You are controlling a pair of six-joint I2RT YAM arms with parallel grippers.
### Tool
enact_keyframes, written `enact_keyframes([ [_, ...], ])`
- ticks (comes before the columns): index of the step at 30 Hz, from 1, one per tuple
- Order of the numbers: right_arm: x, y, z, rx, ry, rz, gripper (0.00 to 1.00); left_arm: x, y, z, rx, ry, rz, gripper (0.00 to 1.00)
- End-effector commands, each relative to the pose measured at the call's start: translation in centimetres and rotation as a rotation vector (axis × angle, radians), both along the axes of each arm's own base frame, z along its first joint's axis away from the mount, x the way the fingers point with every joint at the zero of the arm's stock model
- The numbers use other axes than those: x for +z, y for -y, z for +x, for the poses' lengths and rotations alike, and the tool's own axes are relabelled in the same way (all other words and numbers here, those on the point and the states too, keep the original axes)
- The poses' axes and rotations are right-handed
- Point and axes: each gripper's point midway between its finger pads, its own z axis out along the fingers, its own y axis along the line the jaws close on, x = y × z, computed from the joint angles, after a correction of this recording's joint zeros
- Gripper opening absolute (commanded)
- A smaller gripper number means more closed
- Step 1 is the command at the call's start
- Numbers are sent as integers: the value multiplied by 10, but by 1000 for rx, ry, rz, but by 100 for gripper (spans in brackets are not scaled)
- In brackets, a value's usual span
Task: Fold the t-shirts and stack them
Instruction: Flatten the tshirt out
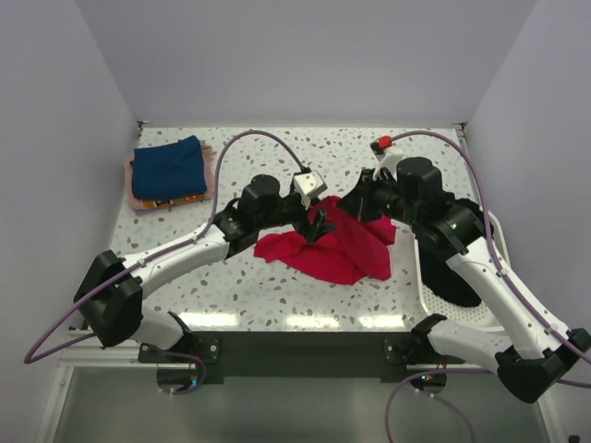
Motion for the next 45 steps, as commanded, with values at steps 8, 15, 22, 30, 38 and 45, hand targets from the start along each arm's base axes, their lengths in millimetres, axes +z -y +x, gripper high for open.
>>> enact_keyframes([
  [8,20,1,-3,16,62,14,8,26,14,-9,-87,8,-87,0],
  [15,9,32,14,-142,69,-121,75,27,-76,22,364,3,108,0],
  [22,-43,39,41,-240,-10,-244,83,29,-169,17,674,-41,287,0],
  [30,-116,28,67,-278,-135,-318,83,35,-231,18,897,-21,363,0],
  [38,-164,41,72,-334,-249,-375,83,31,-253,26,970,-7,435,0],
  [45,-197,48,60,-385,-363,-307,81,26,-261,29,995,-11,458,0],
])
